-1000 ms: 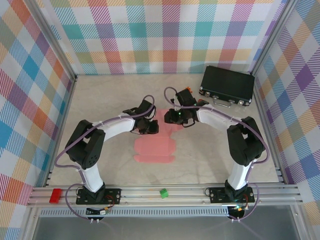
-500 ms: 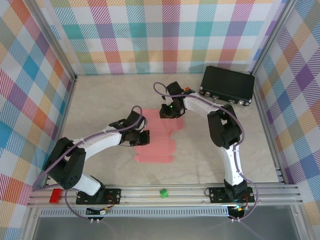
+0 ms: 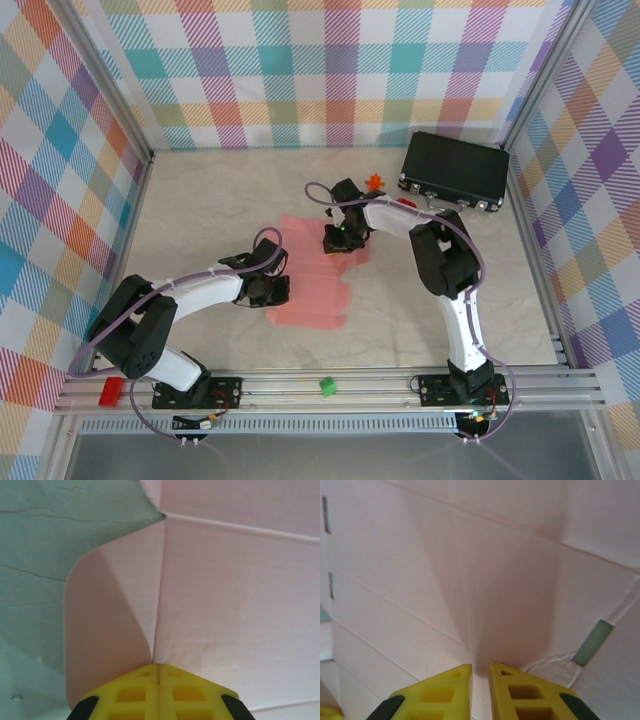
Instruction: Fold the paper box
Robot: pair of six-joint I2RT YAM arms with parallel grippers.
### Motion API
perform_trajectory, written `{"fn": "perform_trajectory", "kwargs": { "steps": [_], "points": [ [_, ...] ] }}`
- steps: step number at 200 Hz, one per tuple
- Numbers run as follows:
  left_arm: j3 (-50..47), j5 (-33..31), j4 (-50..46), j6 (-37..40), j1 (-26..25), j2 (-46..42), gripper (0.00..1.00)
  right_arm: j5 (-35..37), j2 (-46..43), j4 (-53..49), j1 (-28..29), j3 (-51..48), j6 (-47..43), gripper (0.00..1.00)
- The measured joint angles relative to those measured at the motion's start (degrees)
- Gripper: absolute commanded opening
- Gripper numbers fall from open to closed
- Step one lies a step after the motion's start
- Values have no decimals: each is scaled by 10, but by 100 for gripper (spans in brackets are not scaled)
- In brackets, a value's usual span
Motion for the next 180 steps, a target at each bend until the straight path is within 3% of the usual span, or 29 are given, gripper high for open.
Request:
{"fn": "perform_trajectory", "kwargs": {
  "steps": [69, 102, 148, 180],
  "points": [
    [20, -54, 3, 0, 0, 25, 0, 21, -76, 8, 4, -104, 25, 23],
    [45, -66, 7, 3, 0, 51, 0, 34, -108, -2, 7, -111, 12, 38],
    [47, -68, 15, 5, 0, 54, 0, 62, -123, -32, -7, -6, -72, 46],
    [43, -67, 18, 13, 0, 50, 0, 56, -76, -46, -45, 91, -163, 48]
  ]
}}
